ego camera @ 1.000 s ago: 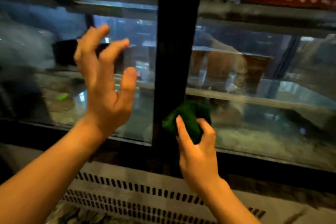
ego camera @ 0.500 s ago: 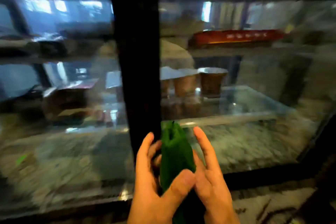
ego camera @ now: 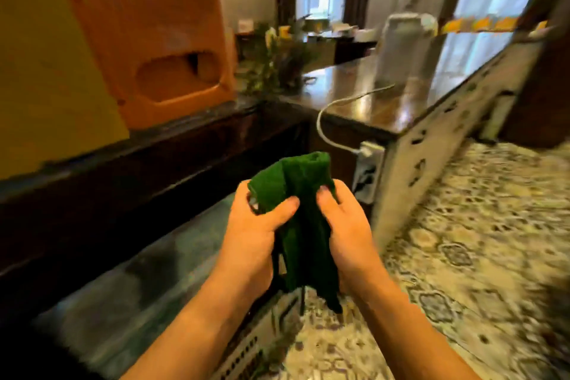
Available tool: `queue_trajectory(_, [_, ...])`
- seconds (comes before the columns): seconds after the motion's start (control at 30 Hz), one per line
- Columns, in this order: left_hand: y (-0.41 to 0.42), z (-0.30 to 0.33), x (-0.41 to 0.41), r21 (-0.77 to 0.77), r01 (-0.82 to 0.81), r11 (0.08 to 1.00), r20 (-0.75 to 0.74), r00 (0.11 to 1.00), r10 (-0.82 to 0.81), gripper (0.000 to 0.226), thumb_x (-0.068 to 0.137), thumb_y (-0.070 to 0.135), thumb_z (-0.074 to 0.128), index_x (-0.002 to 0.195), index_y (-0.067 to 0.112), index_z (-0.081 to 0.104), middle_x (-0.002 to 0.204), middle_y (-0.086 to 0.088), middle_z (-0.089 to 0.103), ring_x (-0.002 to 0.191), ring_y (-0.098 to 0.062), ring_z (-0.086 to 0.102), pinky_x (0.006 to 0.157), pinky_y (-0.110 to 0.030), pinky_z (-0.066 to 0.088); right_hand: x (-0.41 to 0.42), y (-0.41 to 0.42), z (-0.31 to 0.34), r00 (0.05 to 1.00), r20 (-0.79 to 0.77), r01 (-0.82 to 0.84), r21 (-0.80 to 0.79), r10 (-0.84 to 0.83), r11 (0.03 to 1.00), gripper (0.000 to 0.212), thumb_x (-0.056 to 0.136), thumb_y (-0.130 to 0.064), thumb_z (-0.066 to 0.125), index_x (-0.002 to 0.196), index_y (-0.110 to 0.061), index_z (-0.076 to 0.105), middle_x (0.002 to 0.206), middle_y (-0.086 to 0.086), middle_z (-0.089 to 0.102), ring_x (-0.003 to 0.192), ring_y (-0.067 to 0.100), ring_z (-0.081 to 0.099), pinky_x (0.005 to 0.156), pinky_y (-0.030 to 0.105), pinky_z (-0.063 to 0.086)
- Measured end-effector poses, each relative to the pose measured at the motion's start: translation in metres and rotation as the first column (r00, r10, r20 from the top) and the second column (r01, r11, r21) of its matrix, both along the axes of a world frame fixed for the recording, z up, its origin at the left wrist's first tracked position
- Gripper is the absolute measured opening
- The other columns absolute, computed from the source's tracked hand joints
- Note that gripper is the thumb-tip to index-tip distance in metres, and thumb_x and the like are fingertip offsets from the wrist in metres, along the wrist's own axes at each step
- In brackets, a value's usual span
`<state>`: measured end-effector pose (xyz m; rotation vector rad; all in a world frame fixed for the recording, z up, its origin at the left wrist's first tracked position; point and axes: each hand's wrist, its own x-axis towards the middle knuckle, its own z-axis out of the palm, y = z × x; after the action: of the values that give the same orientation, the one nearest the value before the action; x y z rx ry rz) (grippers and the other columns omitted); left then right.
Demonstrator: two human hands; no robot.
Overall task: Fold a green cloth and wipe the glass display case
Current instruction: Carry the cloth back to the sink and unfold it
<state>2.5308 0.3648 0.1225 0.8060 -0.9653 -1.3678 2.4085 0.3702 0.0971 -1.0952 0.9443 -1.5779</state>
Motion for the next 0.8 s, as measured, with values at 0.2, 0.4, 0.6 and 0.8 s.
queue_trajectory(0.2, [0.004,0.122,-0.134,-0.149,0.24,0.959,0.128,0.967,-0.222,0.029,0.082,-0.007,0.069,0.092,0.015,0.054,0.08,-0.004,0.072,0.076,-0.022,0.072,0.062,-0.033,0.058,-0.16,0.05,0.131,0.978,0.064,0.188,0.118,-0.196,0.975,0.028,0.104,-0.027,0.045,0.109,-0.015,0.069,0.11,0.015,0.074,0.106,0.034,0.069,0.084,0.047,0.059])
queue_trajectory(0.4, [0.023,0.187,-0.293,-0.147,0.436,0.888,0.061,0.9,-0.432,0.026,0.084,-0.004,0.068,0.102,0.01,0.055,0.087,-0.007,0.074,0.079,-0.028,0.074,0.062,-0.039,0.06,-0.306,0.105,0.195,0.965,-0.011,0.26,0.086,-0.26,0.962,0.053,0.083,-0.045,0.073,0.127,-0.018,0.061,0.121,0.009,0.071,0.111,0.027,0.068,0.089,0.043,0.058])
queue_trajectory(0.6, [0.025,0.203,-0.416,-0.167,0.62,0.766,0.028,0.78,-0.625,0.051,0.075,-0.012,0.071,0.113,0.016,0.052,0.091,-0.009,0.074,0.08,-0.03,0.073,0.064,-0.04,0.059,-0.424,0.131,0.215,0.846,-0.018,0.534,0.006,-0.533,0.846,0.026,0.092,-0.015,0.069,0.117,-0.019,0.065,0.11,0.006,0.075,0.1,0.026,0.073,0.073,0.034,0.061])
queue_trajectory(0.8, [-0.026,0.209,-0.53,-0.108,0.888,0.447,0.227,0.46,-0.859,0.063,0.073,-0.019,0.065,0.118,0.025,0.068,0.106,-0.01,0.075,0.097,-0.026,0.072,0.072,-0.033,0.059,-0.523,0.125,0.213,0.734,-0.09,0.674,-0.027,-0.674,0.738,0.028,0.09,-0.021,0.071,0.118,-0.02,0.066,0.113,0.004,0.074,0.104,0.023,0.071,0.083,0.038,0.06])
